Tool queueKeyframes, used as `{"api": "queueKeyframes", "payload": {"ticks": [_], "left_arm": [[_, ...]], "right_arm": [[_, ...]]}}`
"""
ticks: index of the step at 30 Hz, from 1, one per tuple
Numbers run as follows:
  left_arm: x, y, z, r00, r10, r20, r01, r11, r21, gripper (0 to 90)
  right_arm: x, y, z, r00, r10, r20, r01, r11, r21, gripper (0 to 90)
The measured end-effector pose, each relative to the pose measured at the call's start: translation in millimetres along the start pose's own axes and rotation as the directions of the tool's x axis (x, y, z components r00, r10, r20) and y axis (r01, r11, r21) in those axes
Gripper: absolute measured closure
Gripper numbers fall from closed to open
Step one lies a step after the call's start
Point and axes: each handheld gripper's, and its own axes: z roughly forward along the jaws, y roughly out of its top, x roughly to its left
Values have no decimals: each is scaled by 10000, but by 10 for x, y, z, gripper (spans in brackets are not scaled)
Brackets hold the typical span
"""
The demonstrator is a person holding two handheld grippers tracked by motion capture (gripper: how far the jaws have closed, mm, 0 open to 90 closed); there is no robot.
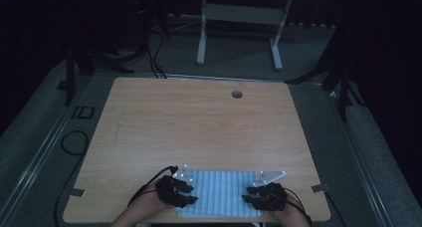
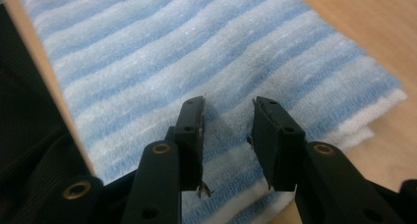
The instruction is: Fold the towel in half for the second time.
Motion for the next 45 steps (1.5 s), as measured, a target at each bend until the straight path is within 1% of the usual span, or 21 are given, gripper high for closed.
{"api": "queueKeyframes", "payload": {"ticks": [5,9,11,15,19,23,24,25,26,28,30,32,34,36,38,39,40,41,42,44,45], "left_arm": [[110,20,-18,9978,-142,-648,142,9999,2,553],[295,40,-50,9940,-509,-967,501,9987,-104,555],[413,64,-75,9895,-647,-1292,643,9979,-71,555],[606,110,-99,9831,-902,-1595,907,9959,-44,556],[819,193,-113,9750,-1072,-1946,1097,9940,20,556],[1041,272,-123,9630,-1483,-2249,1506,9886,-69,556],[1082,283,-120,9595,-1619,-2306,1638,9864,-108,556],[1117,293,-119,9586,-1704,-2283,1712,9851,-166,556],[1139,298,-117,9557,-1742,-2371,1737,9845,-234,556],[1166,298,-109,9545,-1802,-2378,1768,9836,-354,556],[1180,289,-115,9549,-1930,-2258,1867,9812,-490,555],[1175,270,-148,9557,-2127,-2034,2015,9766,-746,539],[1155,235,-171,9546,-2139,-2076,2003,9761,-847,532],[1120,190,-184,9537,-2174,-2077,2020,9750,-930,460],[1076,144,-204,9546,-2167,-2045,1976,9741,-1102,421],[1053,123,-213,9539,-2268,-1968,2062,9712,-1198,382],[1025,100,-223,9531,-2270,-2000,2025,9698,-1357,359],[986,68,-238,9570,-2111,-1992,1846,9723,-1436,332],[961,51,-245,9591,-2010,-1994,1744,9742,-1433,257],[918,13,-258,9581,-1992,-2060,1689,9733,-1554,185],[897,-6,-262,9585,-1910,-2115,1599,9748,-1556,140]], "right_arm": [[-94,157,102,9999,-76,138,75,9999,90,642],[-196,313,213,9998,42,209,-41,10000,-16,638],[-251,393,276,9997,88,239,-85,9999,-128,638],[-385,576,405,9996,126,270,-119,9996,-254,630],[-527,745,513,9988,427,257,-420,9988,-262,630],[-647,903,605,9978,598,293,-594,9981,-173,626],[-678,938,623,9977,605,292,-601,9981,-145,620],[-706,968,637,9974,639,333,-635,9979,-150,616],[-735,990,651,9972,667,351,-662,9977,-143,615],[-787,1018,672,9968,753,254,-749,9970,-187,612],[-823,1035,674,9962,851,204,-846,9962,-214,595],[-816,1039,645,9961,882,60,-880,9958,-243,560],[-783,1023,595,9970,738,241,-728,9966,-395,529],[-769,991,533,9971,729,211,-717,9960,-532,498],[-767,946,468,9959,903,-21,-901,9928,-793,411],[-765,922,441,9955,937,-129,-944,9914,-910,379],[-762,897,410,9951,958,-226,-977,9894,-1072,341],[-761,871,380,9945,1024,-236,-1046,9872,-1208,299],[-764,836,344,9948,988,-240,-1010,9873,-1228,245],[-761,788,290,9969,767,-188,-785,9879,-1341,197],[-765,768,270,9962,847,-185,-865,9862,-1411,197]]}}
